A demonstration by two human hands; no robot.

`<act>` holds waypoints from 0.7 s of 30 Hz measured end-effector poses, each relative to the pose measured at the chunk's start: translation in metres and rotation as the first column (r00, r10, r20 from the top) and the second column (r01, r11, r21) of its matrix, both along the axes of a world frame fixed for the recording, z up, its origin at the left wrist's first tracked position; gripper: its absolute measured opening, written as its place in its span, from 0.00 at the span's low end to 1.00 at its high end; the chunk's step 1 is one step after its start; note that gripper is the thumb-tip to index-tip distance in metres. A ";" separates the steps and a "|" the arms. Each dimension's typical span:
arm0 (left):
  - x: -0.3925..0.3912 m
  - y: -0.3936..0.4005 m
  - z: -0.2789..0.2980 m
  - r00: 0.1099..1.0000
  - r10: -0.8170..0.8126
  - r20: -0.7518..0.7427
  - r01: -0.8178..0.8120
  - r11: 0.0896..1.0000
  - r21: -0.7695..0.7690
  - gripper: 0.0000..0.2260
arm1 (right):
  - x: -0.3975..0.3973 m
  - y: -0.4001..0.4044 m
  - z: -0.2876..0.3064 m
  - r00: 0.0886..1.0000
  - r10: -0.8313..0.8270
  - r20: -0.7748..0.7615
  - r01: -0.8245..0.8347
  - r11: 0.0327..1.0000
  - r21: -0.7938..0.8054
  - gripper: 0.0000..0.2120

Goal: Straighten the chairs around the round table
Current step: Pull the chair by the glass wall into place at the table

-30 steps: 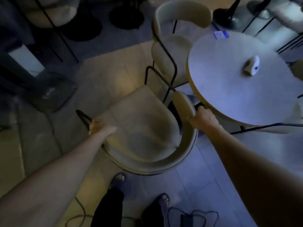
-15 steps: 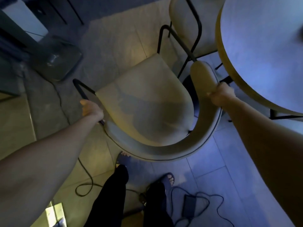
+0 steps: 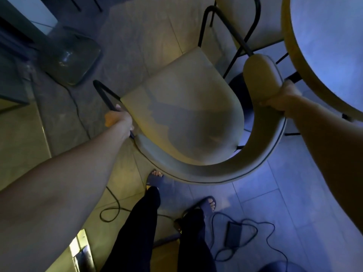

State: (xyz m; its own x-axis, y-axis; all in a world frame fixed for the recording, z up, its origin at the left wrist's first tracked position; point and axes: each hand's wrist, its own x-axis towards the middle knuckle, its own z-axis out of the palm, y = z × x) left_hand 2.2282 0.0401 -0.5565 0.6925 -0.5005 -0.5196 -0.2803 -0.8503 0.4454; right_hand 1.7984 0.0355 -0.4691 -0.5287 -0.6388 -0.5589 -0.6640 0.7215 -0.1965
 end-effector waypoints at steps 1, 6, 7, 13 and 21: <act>0.005 -0.002 -0.002 0.995 0.015 -0.101 -0.014 1.000 0.019 0.13 | -0.001 0.002 -0.001 1.000 -0.013 0.008 0.013 1.000 -0.026 0.38; 0.012 -0.007 -0.001 0.861 0.262 -0.437 -0.240 0.965 0.106 0.16 | 0.003 0.013 -0.003 0.995 -0.078 0.059 0.082 0.994 -0.075 0.33; 0.013 -0.005 0.002 0.840 0.270 -0.470 -0.242 0.963 0.120 0.15 | 0.005 0.018 -0.003 0.993 -0.091 0.071 0.097 0.992 -0.083 0.32; 0.030 0.012 0.007 0.831 0.233 -0.506 -0.192 0.972 0.133 0.15 | 0.027 0.083 -0.004 0.966 -0.223 0.132 0.240 0.962 -0.131 0.21; 0.032 0.042 0.005 0.904 0.088 -0.419 -0.022 0.987 0.158 0.14 | 0.040 0.183 -0.016 0.941 -0.312 0.132 0.332 0.926 -0.180 0.17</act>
